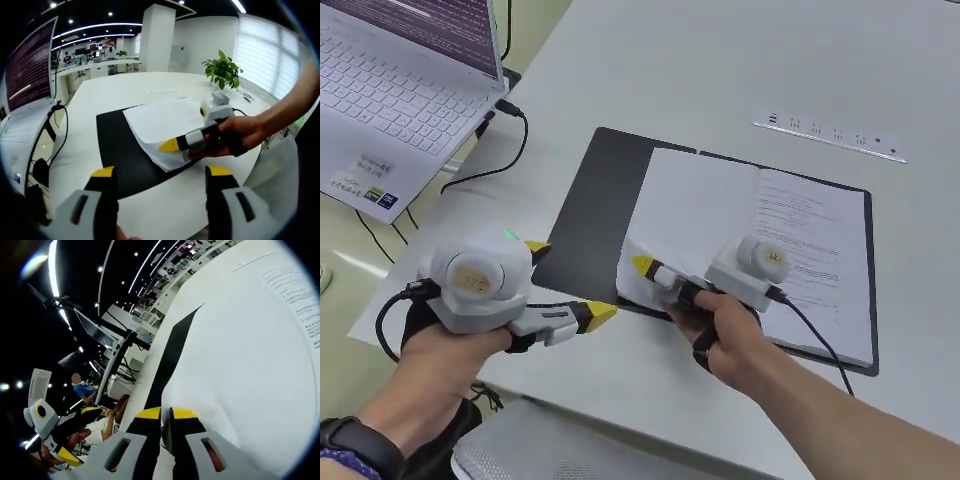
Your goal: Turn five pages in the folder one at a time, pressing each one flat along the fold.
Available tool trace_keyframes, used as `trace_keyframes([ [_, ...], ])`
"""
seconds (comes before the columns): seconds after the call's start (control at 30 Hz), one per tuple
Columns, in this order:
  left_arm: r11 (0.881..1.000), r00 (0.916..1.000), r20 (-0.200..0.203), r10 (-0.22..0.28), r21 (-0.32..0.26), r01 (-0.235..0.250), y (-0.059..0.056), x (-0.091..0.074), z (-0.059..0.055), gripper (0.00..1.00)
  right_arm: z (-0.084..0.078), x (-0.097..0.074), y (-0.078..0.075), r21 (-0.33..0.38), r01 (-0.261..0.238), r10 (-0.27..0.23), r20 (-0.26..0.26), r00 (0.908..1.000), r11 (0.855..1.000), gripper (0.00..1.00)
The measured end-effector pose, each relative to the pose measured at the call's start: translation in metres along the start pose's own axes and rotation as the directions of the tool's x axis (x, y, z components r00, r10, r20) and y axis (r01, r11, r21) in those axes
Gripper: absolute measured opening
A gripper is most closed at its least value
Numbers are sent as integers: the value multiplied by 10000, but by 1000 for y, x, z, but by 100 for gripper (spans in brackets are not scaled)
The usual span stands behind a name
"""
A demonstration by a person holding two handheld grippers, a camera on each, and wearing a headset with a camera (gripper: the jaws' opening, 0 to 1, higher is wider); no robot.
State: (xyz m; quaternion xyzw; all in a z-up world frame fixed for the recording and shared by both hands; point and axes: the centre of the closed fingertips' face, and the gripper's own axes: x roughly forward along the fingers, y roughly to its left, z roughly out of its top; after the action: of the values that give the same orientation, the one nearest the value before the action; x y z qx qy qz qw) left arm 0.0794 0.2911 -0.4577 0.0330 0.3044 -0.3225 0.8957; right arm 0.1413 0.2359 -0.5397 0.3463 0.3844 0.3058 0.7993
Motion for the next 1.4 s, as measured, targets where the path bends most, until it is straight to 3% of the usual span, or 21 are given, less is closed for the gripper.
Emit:
trace_keyframes([
  [0.2, 9999, 9999, -65, 102, 92, -101, 5, -3, -2, 70, -19, 4, 1, -176, 18, -26, -451, 9990, 9998, 13],
  [0.4, 9998, 9998, -123, 181, 96, -180, 8, -8, -5, 70, -23, 5, 4, -4, -56, 56, -368, 9993, 10000, 14],
  [0.7, 10000, 9996, -273, 29, 35, -28, 4, -5, -10, 69, -22, -1, 15, -30, -574, 572, -470, 9973, 9983, 29],
  [0.87, 9999, 9996, -254, 91, -45, -92, 8, 0, -10, 65, -15, -16, 21, 2, -848, 848, -36, 9964, 9964, 31],
  [1.07, 10000, 9998, -203, -13, 61, 14, 8, 7, -3, 60, 8, -38, 26, 63, -1109, 1101, 753, 9911, 9938, 32],
  [1.4, 9995, 9992, -336, -237, 221, 244, 8, 30, 9, 48, 35, -69, 11, -247, -650, 679, 1390, 9880, 9976, 30],
])
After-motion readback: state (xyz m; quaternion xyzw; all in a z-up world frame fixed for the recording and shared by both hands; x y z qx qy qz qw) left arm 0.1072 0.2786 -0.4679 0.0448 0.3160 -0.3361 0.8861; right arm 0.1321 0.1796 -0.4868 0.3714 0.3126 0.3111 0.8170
